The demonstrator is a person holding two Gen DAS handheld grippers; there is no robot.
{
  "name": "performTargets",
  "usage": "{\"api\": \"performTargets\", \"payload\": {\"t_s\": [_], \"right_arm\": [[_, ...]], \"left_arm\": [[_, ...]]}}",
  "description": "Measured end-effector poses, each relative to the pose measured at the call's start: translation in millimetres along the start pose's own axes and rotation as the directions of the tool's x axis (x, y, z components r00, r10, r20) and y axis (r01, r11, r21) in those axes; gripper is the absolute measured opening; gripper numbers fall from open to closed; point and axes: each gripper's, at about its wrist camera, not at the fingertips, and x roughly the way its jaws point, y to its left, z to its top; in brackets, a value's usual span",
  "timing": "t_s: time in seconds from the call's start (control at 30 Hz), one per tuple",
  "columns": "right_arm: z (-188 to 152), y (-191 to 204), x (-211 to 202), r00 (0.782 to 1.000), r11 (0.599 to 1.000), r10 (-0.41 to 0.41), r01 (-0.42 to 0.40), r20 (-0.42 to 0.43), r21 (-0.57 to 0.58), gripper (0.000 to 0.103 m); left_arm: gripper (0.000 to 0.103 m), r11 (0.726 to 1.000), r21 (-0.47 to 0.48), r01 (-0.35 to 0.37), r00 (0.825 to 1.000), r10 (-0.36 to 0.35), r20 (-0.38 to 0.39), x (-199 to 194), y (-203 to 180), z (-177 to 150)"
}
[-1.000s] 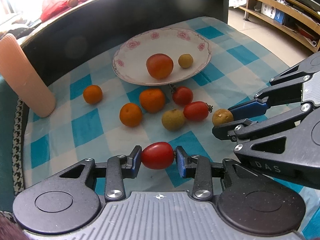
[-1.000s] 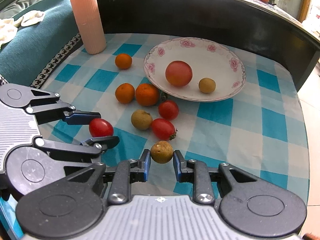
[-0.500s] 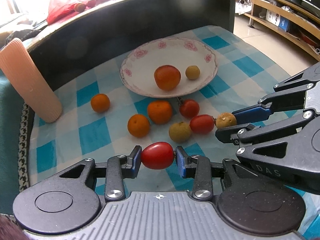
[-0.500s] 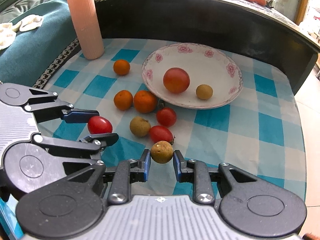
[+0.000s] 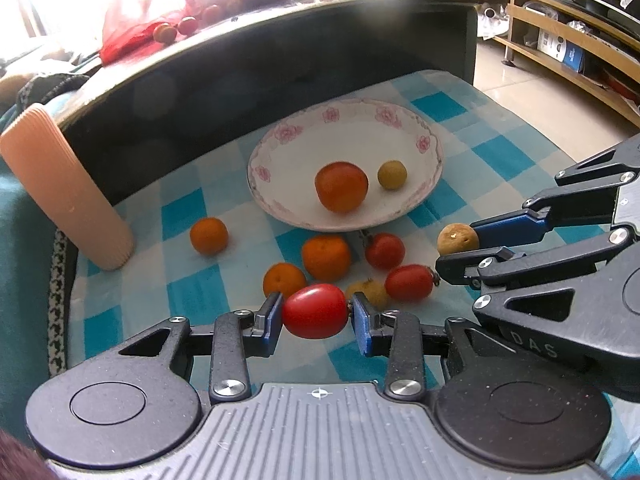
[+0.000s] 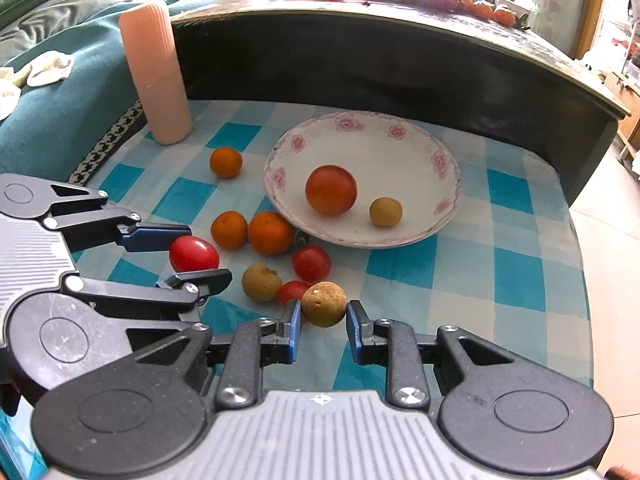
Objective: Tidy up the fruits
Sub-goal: 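Carry the cherry tomato and brown fruit with both tools toward the white bowl, then lower the brown fruit into the bowl with the right tool while the left holds the cherry tomato above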
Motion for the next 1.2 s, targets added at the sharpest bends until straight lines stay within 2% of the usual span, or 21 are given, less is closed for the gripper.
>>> {"api": "performTargets", "payload": {"t_s": [0.33,0.67,1.2], "right_arm": [[12.8,-8.1,-2.4,0.999,0.999,-0.039,0.038,0.037,0.024,0.04],[31.7,-22.6,-2.9,0.996,0.995,-0.054,0.048,0.069,0.086,0.04],[47.1,-36.6,12.6,0.995,0.993,-0.068,0.06,0.075,0.104,0.04]], "left_arm": [[0.043,0.999,0.0,-0.037,0.999,0.037,0.026,2.8,-2.5,21.5],[0.044,0.999,-0.03,-0.042,0.998,0.043,0.053,5.9,2.8,44.0],[0.045,0.999,-0.038,-0.04,0.998,0.042,0.055,23.7,7.0,59.0]]}}
